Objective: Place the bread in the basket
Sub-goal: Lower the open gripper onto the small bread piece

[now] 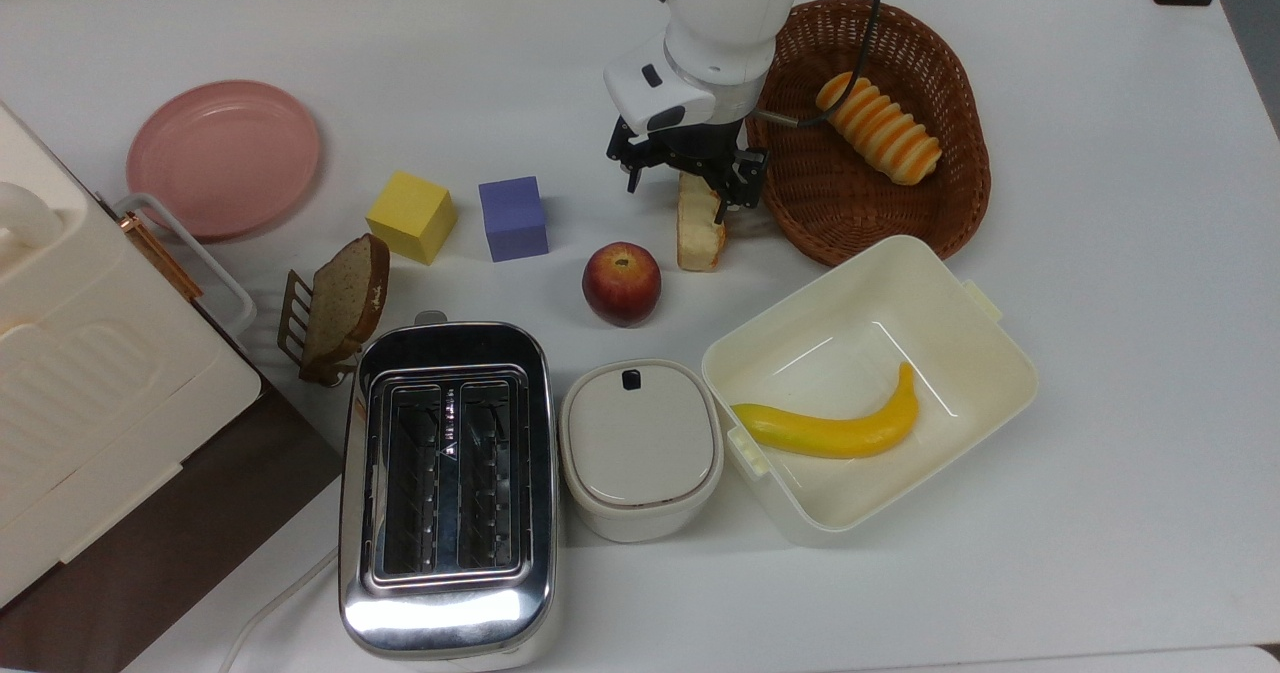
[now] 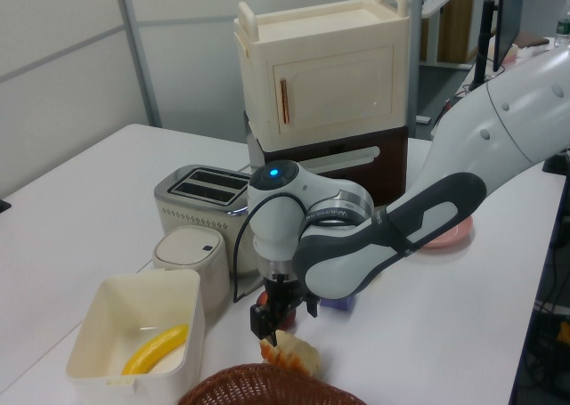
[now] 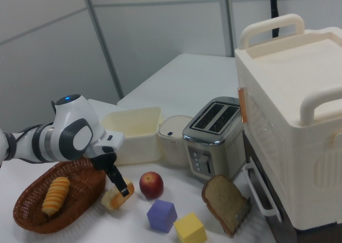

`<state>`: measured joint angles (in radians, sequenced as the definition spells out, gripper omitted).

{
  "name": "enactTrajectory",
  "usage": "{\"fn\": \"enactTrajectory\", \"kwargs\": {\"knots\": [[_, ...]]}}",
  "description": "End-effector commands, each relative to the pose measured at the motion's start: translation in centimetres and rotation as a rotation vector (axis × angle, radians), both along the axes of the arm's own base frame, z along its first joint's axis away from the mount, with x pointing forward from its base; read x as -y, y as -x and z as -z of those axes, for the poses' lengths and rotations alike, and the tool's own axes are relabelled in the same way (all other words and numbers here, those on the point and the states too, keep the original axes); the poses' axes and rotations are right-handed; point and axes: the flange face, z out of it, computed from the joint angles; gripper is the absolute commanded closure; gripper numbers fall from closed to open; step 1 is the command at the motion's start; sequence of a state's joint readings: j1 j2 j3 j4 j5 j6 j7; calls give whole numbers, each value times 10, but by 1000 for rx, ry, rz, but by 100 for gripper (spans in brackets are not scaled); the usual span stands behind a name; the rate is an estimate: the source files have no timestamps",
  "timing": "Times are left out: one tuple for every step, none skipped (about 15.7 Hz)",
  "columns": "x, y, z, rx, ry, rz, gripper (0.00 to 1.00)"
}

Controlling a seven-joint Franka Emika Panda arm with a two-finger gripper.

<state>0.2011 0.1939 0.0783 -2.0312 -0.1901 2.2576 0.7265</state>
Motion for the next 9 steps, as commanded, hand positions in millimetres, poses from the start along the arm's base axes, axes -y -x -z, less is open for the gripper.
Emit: {"fn": "enactTrajectory", "kwargs": {"knots": [[-6, 0, 10, 12, 17, -14, 0], [-7, 0, 12, 10, 22, -21, 0], [-7, 0, 14, 8, 30, -27, 0], [-7, 0, 14, 8, 31, -28, 0], [-7, 0, 15, 7, 32, -29, 0], [-8, 0, 15, 9, 39, -36, 9], [-7, 0, 15, 11, 47, -43, 25], [-7, 1, 17, 11, 54, -49, 46], [-7, 1, 17, 11, 57, -54, 66]]}}
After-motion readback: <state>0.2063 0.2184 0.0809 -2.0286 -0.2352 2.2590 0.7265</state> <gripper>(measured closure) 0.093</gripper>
